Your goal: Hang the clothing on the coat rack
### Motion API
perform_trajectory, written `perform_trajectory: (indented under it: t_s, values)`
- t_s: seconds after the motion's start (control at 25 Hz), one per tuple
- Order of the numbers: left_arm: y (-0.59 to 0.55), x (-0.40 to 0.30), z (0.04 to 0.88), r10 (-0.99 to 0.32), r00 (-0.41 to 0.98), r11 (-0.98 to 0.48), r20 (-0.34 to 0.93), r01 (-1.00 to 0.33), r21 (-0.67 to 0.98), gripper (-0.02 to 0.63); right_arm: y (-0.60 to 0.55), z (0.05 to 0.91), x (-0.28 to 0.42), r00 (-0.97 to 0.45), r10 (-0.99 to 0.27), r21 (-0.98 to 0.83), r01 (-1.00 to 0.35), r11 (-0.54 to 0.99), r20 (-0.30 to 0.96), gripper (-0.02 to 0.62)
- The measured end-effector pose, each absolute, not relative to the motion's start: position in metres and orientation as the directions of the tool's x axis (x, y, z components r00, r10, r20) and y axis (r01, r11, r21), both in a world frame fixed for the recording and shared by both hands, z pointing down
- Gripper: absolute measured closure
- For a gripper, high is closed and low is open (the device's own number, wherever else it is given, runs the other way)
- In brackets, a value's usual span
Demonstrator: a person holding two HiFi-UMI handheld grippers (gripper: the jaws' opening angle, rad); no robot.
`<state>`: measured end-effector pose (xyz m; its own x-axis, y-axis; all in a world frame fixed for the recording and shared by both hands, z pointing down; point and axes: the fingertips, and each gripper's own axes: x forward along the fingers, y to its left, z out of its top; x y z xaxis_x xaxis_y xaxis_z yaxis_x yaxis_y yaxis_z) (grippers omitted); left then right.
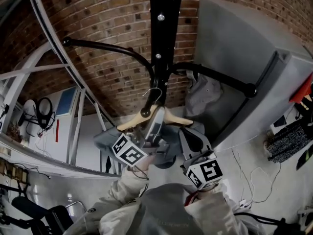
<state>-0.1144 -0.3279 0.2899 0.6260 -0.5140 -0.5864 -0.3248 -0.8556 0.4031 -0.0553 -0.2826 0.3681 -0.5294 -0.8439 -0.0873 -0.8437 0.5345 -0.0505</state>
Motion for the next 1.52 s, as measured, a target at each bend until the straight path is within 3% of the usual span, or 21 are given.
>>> perform_trajectory:
  t_s: [0.8, 1.52]
  values:
    - [-0.336, -0.116, 0.306, -0.585, 0.566, -0.811, -0.58, -0.4, 0.427, 0.508, -0.301, 0.389, -0.055, -0.649, -0.758, -0.091, -0.753, 0.652, -0.055, 0.571]
    - [-0.333, -0.116, 0.31, -0.579, 0.499, -0.816, -0.645, -0.346, 0.464, 0.479, -0.29, 0.414, -0.022, -0.701, -0.713, -0.15, -0.705, 0.693, 0.001, 0.571]
